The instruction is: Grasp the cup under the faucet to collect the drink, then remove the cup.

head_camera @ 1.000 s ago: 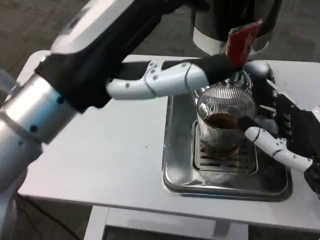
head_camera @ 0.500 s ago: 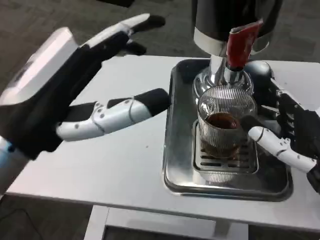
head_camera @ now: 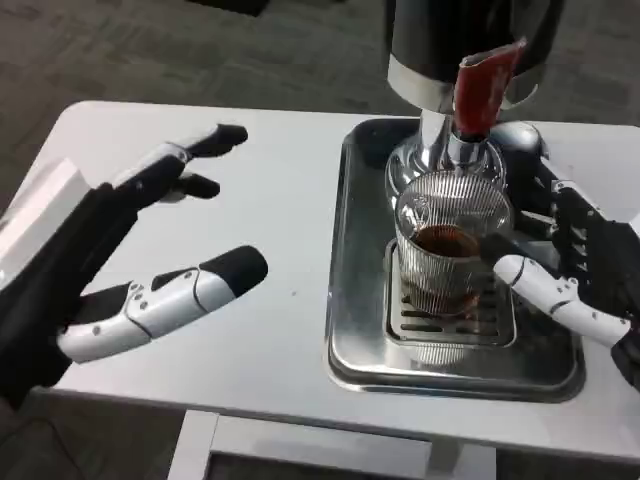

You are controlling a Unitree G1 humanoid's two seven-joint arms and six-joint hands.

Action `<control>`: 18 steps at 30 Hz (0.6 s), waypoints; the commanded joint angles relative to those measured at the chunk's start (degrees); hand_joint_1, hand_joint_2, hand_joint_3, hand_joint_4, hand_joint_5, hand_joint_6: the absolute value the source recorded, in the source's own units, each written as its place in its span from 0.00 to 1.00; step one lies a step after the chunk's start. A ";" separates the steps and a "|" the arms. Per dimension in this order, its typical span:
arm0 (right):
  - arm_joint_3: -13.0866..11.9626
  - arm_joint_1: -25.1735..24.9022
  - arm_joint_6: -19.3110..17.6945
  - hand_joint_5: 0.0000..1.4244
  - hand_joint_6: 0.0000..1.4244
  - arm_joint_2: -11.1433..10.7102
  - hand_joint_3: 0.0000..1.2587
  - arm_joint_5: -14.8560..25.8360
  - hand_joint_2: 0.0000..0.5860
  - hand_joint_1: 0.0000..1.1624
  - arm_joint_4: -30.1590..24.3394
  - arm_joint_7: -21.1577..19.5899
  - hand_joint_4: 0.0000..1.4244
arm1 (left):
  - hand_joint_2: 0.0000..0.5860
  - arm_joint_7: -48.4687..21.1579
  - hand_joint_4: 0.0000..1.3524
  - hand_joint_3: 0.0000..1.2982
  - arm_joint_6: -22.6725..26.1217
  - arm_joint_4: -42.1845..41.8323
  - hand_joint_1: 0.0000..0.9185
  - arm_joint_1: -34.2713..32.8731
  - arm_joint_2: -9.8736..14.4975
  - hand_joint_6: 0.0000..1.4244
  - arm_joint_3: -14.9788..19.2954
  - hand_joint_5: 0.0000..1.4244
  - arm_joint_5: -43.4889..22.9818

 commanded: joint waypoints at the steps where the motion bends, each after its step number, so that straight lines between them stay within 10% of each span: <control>1: 0.91 0.37 -0.17 0.17 0.25 0.65 0.05 -0.54 0.42 0.46 0.20 -0.76 0.06 | 0.16 0.97 0.10 0.13 -1.42 -0.18 0.10 2.46 0.06 0.17 1.56 0.19 -0.58; 18: 3.26 -2.27 -1.53 0.17 0.25 3.04 0.06 -2.18 0.42 0.47 4.16 -3.01 0.06 | 0.16 0.80 0.10 0.14 -3.10 1.73 0.12 8.66 -0.17 0.17 1.20 0.19 -0.26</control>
